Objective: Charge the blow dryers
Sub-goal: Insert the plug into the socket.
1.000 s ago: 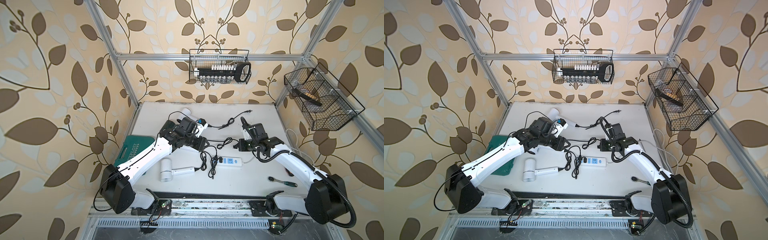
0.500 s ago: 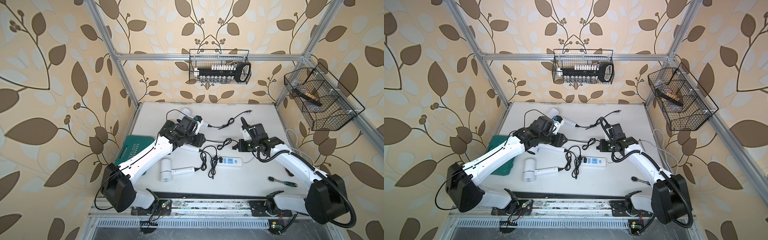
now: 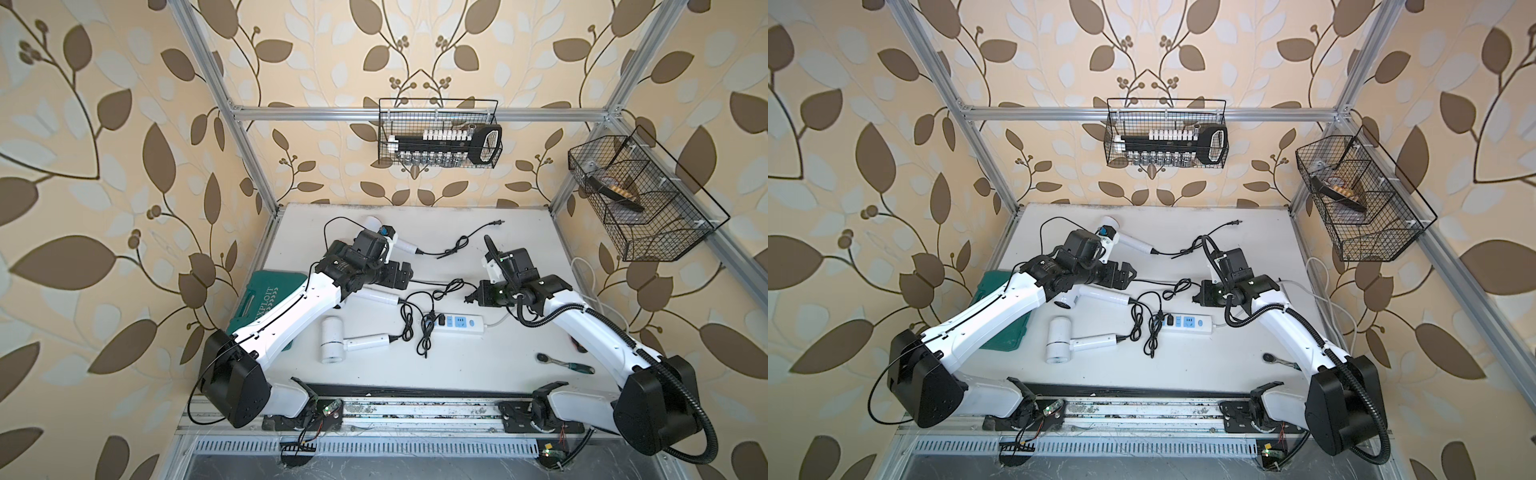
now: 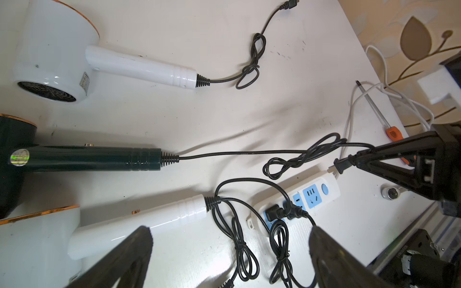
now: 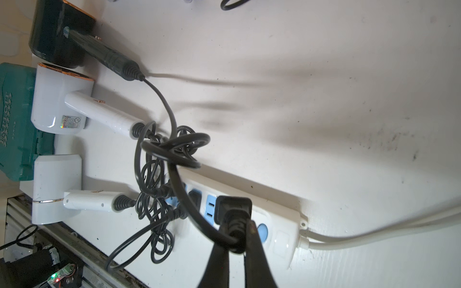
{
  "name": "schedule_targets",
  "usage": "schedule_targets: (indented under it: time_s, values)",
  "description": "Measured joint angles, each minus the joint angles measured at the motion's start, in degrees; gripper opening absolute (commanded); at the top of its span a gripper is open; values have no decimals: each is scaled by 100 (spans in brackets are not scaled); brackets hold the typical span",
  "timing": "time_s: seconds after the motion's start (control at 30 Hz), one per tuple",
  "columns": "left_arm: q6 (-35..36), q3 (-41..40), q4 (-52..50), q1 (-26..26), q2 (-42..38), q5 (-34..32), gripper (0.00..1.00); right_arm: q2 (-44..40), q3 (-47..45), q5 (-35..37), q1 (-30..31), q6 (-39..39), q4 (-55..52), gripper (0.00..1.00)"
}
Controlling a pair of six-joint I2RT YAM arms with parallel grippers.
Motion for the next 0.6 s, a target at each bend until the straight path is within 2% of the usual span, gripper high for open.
schedule_targets:
  time_s: [0.3,0.6]
  values:
    - [-129,57,13,0,-302,166,99,-374,13,151,0,122,-302,0]
    - [35,90,-44,0,-160,758,99,-369,55,188,0,55,-448,0]
